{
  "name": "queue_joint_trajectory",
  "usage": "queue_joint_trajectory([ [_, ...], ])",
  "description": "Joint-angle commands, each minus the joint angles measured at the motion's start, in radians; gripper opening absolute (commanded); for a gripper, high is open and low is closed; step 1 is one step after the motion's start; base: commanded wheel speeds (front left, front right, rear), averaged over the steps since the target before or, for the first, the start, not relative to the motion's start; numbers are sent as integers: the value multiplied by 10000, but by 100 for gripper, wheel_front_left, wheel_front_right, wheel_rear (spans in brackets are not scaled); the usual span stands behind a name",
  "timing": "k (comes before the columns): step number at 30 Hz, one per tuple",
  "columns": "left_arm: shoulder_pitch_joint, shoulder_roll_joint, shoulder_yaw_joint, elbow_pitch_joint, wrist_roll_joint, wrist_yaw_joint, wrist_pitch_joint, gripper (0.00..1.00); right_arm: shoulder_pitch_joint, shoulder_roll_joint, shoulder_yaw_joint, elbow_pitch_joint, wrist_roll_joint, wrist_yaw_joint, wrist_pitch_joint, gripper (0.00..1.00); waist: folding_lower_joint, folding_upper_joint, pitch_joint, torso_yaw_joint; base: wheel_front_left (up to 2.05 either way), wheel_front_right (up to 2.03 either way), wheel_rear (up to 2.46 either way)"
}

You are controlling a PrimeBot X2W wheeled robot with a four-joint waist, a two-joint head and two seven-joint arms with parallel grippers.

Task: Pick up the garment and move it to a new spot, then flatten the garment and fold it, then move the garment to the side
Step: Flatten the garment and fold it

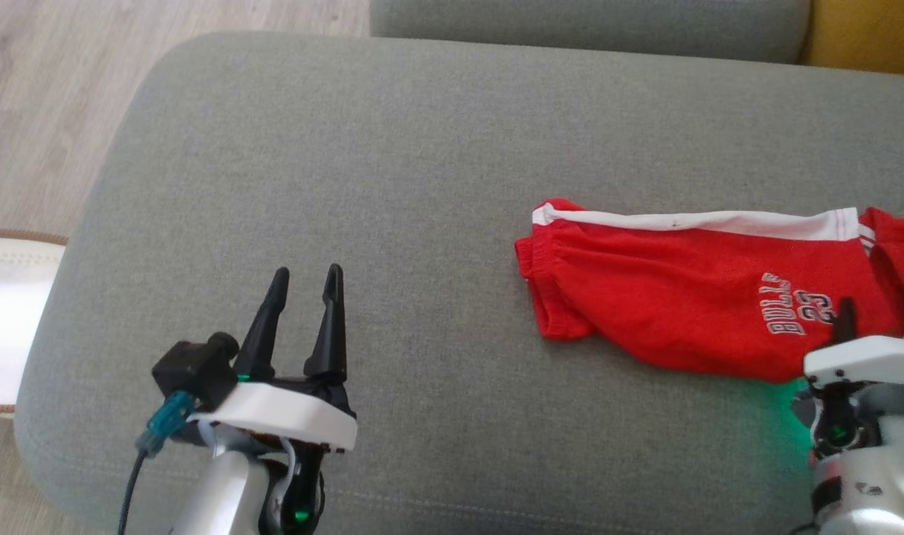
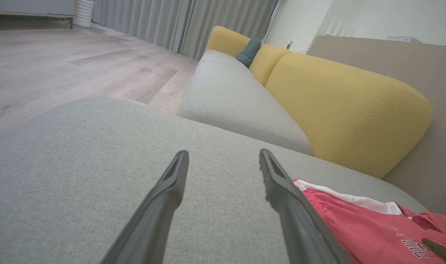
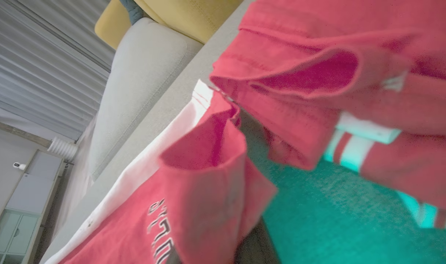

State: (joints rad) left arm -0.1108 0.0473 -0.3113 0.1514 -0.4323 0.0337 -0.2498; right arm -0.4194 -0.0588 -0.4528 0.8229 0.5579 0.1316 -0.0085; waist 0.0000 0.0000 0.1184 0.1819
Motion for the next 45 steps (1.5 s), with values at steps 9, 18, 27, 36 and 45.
queue_joint_trajectory([
  [9,27,30,411,-104,204,-198,-120,100,-532,84,2337,-369,1719,-9,-816,0,0,0,-588,145,0,0,0],
  [18,443,30,501,-55,203,-199,-120,100,-95,84,5291,-1767,3959,-9,-1157,0,0,0,-1074,545,0,0,0],
  [27,670,30,497,-66,84,-174,-120,100,221,85,7765,-2077,4744,-9,-1463,0,0,0,-1259,1033,0,0,0],
  [36,742,30,509,-85,62,-155,-120,100,-25,85,8660,-1272,4814,-9,-1659,20,0,0,-1140,1364,0,0,0],
  [45,674,30,469,-427,-384,-210,-120,100,-154,85,9829,-1089,4729,-9,-1425,100,0,0,-922,1560,0,0,0],
])
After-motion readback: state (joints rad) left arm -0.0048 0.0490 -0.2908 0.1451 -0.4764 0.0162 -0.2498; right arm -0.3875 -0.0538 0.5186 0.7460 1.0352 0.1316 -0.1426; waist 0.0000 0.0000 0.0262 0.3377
